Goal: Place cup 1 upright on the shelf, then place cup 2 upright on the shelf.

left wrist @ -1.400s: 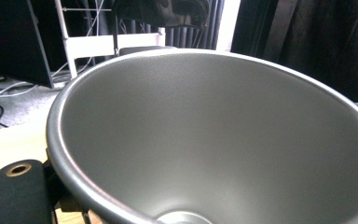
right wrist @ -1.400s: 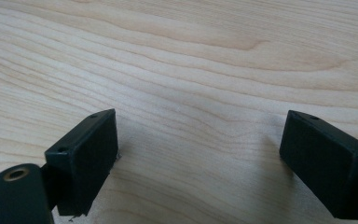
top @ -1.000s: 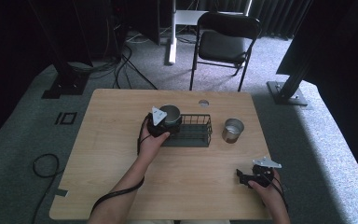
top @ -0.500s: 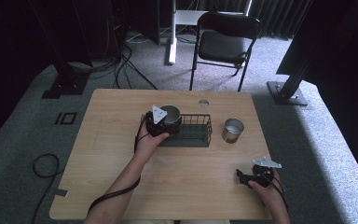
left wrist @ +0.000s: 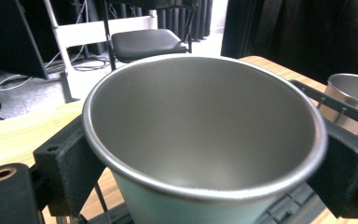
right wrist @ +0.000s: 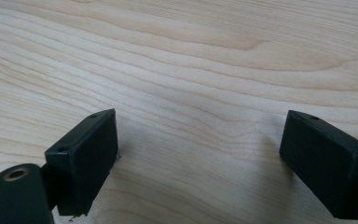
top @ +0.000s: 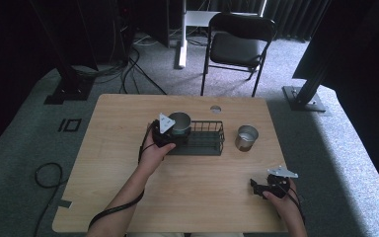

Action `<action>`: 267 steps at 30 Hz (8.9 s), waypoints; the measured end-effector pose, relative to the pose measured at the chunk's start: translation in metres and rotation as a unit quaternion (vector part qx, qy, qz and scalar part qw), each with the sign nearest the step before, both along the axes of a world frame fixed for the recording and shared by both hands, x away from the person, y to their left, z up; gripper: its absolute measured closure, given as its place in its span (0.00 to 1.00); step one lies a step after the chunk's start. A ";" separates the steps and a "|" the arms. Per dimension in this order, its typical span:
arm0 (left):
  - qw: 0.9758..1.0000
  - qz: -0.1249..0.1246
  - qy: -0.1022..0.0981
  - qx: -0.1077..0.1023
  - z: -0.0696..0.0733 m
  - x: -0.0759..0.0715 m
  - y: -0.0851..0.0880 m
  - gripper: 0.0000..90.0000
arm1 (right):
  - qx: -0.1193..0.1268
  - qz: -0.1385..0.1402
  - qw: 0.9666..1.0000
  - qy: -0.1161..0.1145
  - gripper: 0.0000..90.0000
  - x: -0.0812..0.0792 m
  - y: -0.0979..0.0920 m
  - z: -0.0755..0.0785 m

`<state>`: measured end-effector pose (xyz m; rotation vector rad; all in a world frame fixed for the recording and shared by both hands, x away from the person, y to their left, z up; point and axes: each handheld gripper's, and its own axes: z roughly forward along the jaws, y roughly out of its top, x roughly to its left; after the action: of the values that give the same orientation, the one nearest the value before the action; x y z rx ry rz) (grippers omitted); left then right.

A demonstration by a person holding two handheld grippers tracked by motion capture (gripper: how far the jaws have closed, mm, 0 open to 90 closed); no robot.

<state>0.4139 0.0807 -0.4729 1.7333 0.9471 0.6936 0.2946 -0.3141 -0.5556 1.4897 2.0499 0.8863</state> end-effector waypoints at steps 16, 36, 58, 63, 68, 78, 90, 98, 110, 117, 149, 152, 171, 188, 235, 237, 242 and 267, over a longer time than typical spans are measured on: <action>1.000 -0.013 0.003 0.001 0.004 -0.016 0.015 0.08 | 0.000 0.000 1.000 0.000 0.12 0.000 0.000 0.000; 1.000 -0.011 0.001 0.003 0.003 -0.038 0.051 0.08 | 0.000 0.000 1.000 0.000 0.12 0.000 0.000 0.000; 1.000 0.004 -0.005 0.015 -0.001 -0.064 0.094 0.08 | -0.001 0.000 1.000 0.000 0.12 0.000 0.000 0.000; 1.000 0.015 -0.002 0.013 -0.007 -0.071 0.107 0.08 | 0.000 0.000 1.000 0.000 0.12 0.000 0.000 0.000; 1.000 0.028 0.002 0.013 -0.015 -0.077 0.118 0.08 | -0.001 0.000 1.000 0.000 0.12 0.000 0.000 0.000; 0.998 0.058 0.025 0.008 -0.033 -0.088 0.148 0.08 | -0.001 0.000 1.000 0.000 0.12 0.000 0.000 0.000; 0.992 0.106 0.061 0.024 -0.050 -0.104 0.184 0.08 | 0.000 0.000 1.000 0.000 0.12 0.000 0.000 0.000; 0.984 0.150 0.083 0.037 -0.059 -0.115 0.207 0.08 | -0.001 0.000 1.000 0.000 0.12 0.000 0.000 0.000; 0.963 0.200 0.165 0.067 -0.076 -0.120 0.228 0.08 | -0.001 0.000 1.000 0.000 0.12 0.000 0.000 0.000; 0.947 0.230 0.210 0.080 -0.079 -0.118 0.235 0.07 | 0.000 0.000 1.000 0.000 0.12 0.000 0.000 0.000; 0.947 0.221 0.221 0.069 -0.080 -0.115 0.234 0.03 | 0.000 0.011 1.000 0.000 0.12 0.000 0.001 0.000; 0.947 0.221 0.221 0.069 -0.080 -0.114 0.234 0.03 | 0.007 0.003 1.000 0.000 0.12 -0.002 0.000 0.000; 0.947 0.222 0.220 0.069 -0.080 -0.115 0.234 0.03 | 0.023 0.002 0.999 -0.040 0.12 0.005 0.007 0.011; 0.947 0.222 0.220 0.068 -0.080 -0.115 0.234 0.03 | 0.027 -0.012 0.995 -0.091 0.12 0.032 0.012 0.028; 0.948 0.221 0.220 0.068 -0.080 -0.115 0.234 0.03 | 0.034 -0.001 0.993 -0.116 0.12 0.104 0.027 0.047; 0.948 0.221 0.220 0.068 -0.080 -0.115 0.234 0.03 | 0.034 -0.001 0.993 -0.117 0.12 0.107 0.028 0.048; 0.948 0.221 0.220 0.068 -0.080 -0.115 0.234 0.03 | 0.029 -0.003 0.993 -0.113 0.12 0.114 0.030 0.047; 0.948 0.221 0.220 0.068 -0.080 -0.115 0.234 0.03 | 0.032 -0.011 0.992 -0.118 0.12 0.134 0.039 0.038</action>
<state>0.2994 0.3147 -0.5530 1.8534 1.6676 0.6752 0.4287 -0.2747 -0.5174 1.3647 1.8452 1.0742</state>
